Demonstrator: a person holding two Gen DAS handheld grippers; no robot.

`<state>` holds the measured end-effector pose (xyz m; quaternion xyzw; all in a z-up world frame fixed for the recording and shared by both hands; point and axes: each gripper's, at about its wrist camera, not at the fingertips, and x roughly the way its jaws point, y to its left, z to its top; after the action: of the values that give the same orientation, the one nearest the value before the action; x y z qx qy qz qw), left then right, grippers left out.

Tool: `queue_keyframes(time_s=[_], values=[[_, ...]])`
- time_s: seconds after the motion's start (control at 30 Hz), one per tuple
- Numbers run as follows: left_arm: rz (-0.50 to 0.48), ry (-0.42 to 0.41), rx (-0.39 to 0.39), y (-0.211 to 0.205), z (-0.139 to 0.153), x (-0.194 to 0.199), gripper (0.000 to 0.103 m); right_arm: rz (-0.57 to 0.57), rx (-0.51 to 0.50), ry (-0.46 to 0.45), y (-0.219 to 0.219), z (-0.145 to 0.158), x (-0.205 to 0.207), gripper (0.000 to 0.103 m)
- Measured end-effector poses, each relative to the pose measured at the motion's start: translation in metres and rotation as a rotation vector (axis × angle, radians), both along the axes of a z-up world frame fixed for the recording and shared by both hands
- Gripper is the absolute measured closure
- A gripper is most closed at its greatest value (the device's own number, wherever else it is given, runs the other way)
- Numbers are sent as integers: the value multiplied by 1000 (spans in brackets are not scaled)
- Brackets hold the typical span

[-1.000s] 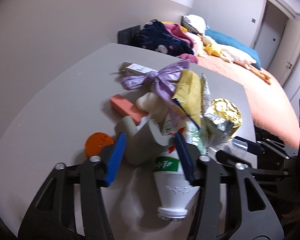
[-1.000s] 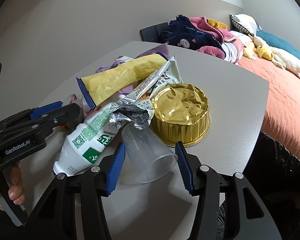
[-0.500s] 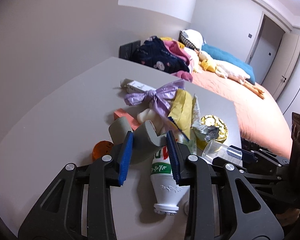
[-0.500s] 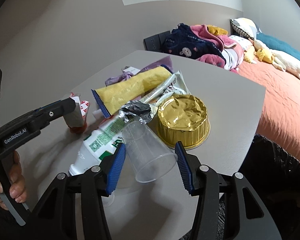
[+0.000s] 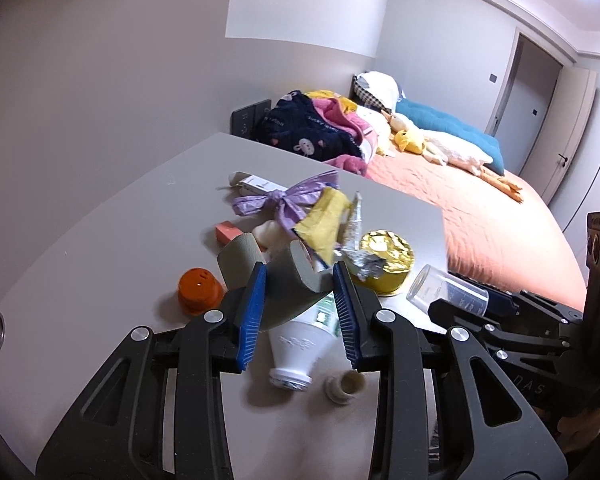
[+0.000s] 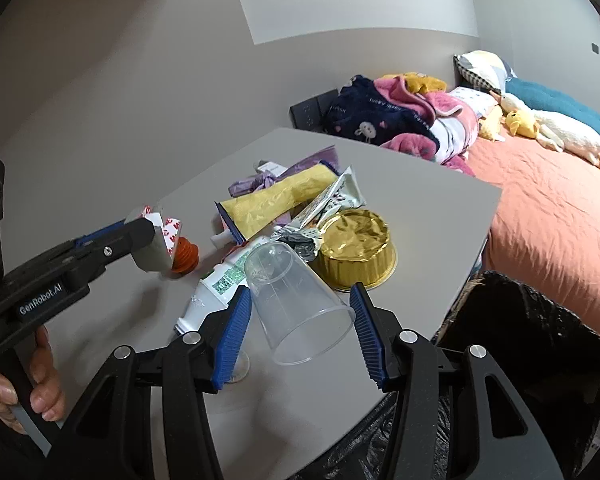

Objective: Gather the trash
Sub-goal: 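Grasp the clear plastic cup with the right tool while the left tool grasps a grey plastic piece, then carry both held items over the black bin and open both tools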

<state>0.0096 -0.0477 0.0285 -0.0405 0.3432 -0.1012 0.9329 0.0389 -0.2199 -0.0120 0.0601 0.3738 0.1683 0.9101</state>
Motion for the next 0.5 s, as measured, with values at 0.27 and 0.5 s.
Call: queue_keyframes(time_s=[0.27, 0.5], values=[[-38, -10, -6, -29, 8, -17, 69, -31, 14, -25, -25, 14, -19, 50], [-84, -11, -13, -58, 9, -23, 69, -62, 17, -45, -49, 22, -33, 50]])
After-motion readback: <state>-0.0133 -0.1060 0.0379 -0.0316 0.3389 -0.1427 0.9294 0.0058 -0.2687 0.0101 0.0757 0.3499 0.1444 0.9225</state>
